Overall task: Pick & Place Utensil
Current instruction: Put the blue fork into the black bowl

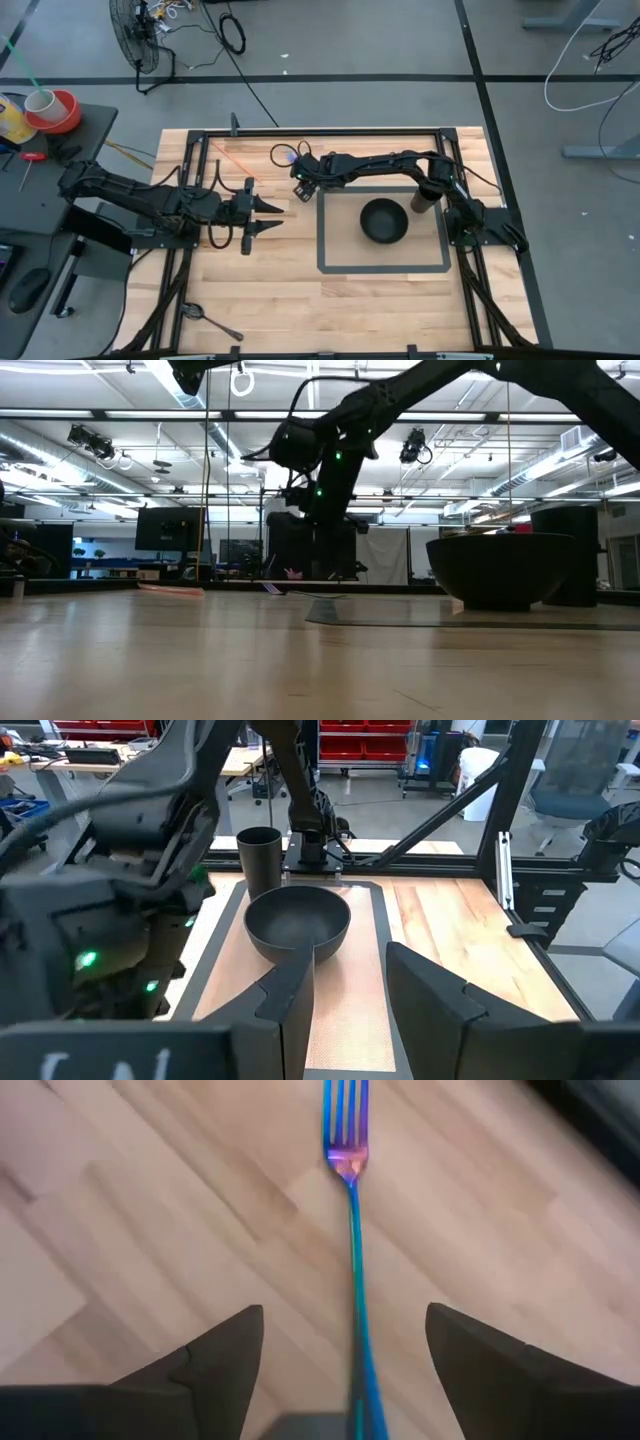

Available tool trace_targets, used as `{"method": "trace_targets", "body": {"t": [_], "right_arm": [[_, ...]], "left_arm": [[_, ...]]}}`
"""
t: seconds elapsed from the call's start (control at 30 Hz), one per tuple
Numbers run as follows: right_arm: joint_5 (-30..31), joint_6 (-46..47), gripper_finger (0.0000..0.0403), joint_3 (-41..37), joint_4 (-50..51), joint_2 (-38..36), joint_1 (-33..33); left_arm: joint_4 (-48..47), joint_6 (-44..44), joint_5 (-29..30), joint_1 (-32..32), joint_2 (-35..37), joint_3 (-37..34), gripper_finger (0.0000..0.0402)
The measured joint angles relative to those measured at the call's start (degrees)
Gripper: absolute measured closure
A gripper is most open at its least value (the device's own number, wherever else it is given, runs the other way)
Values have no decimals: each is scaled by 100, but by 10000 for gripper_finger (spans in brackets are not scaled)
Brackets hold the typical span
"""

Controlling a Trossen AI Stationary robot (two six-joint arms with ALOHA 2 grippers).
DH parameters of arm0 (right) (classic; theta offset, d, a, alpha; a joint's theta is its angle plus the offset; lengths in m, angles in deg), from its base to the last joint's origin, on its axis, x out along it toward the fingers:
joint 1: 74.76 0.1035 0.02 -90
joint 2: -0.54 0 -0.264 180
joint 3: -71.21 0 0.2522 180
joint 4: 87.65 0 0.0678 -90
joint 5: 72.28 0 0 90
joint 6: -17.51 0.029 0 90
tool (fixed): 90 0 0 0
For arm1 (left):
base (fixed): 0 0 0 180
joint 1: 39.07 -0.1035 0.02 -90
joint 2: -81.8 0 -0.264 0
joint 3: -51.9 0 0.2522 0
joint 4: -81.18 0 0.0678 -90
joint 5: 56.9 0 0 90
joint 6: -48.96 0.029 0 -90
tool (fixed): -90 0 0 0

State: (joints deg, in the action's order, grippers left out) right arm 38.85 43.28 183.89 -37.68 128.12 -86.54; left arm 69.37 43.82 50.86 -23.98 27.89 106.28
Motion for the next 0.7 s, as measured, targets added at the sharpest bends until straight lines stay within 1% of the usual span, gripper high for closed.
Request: {"method": "trace_targets", "body": {"t": [0.2, 0.27, 0.33, 0.43, 0.6, 0.7], "right_arm": [[-102, 532, 152, -9, 368, 143, -160], [-371, 576, 167, -15, 425, 143, -204], [-633, 607, 182, -117, 273, 143, -223], [-810, 631, 201, -333, 84, 143, -246], [-768, 699, 224, -702, -262, 89, -255], [-807, 677, 237, -728, -274, 95, -264]], "left_arm": [[0, 0, 0, -1, -2, 0, 271], [0, -2, 0, -2, -2, 0, 271], [0, -2, 0, 0, -2, 0, 271], [2, -3, 0, -1, -2, 0, 271], [2, -4, 0, -2, -2, 0, 271], [3, -4, 0, -2, -2, 0, 271]]}}
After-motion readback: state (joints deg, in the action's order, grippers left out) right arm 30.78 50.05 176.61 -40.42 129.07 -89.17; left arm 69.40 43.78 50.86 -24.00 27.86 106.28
